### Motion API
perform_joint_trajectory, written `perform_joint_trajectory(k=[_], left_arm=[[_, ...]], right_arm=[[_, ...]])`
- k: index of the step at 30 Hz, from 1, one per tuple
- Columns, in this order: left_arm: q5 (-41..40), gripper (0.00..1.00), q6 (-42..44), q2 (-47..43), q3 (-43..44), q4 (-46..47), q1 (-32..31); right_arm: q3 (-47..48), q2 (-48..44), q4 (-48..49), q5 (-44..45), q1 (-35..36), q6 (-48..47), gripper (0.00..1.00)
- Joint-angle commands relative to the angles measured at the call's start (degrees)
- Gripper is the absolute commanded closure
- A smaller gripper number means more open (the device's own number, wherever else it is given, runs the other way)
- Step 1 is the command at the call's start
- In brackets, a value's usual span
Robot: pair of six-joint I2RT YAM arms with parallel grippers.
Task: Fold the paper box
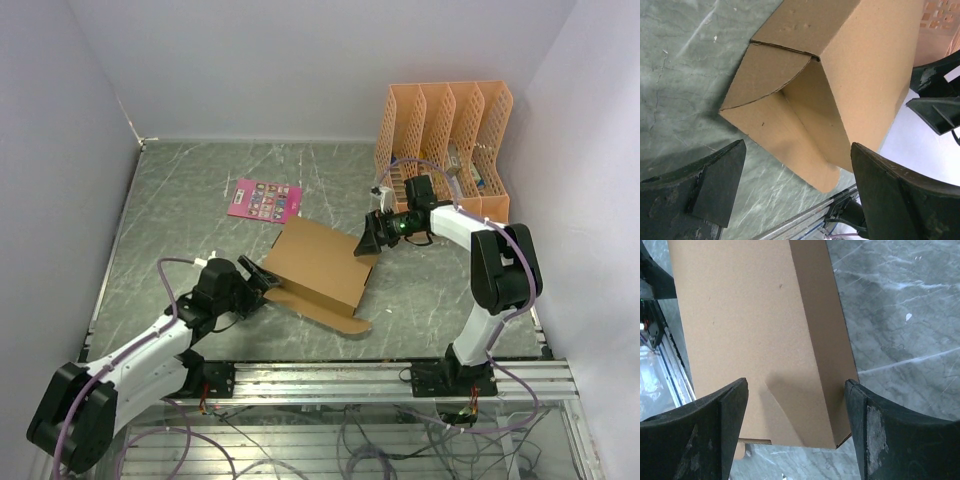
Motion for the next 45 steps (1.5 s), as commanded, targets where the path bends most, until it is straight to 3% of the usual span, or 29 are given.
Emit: perform_joint_trajectory(k=[1, 10, 28, 38, 42, 45], left_arm=[[-3.8, 0.04, -2.3, 0.3, -0.2, 3.5, -1.1], [-5.6, 0.04, -2.1, 5.3, 0.3, 8.2, -1.3], [-8.6, 0.09, 4.9, 13.5, 8.1, 5.6, -1.3], [-7.1, 0.13, 10.3, 23.7, 13.8, 6.4, -0.2], [-6.8, 0.15, 12.3, 25.9, 15.8, 5.5, 0.7], [-6.8, 0.16, 13.6, 26.7, 16.8, 4.7, 0.9]], right_arm=[[-1.7, -2.0, 0.4, -0.6, 0.6, 0.0, 0.25], [-3.5, -3.4, -1.1, -0.6, 1.4, -1.5, 0.25], [-8.1, -6.3, -5.2, -1.0, 2.4, -5.5, 0.33], [-9.7, -9.6, -7.9, -0.1, 2.7, -7.9, 0.35], [-8.0, -9.1, -10.0, 1.2, 2.6, -9.9, 0.32], [-5.0, -9.1, -12.5, 4.0, 2.6, -13.1, 0.23]])
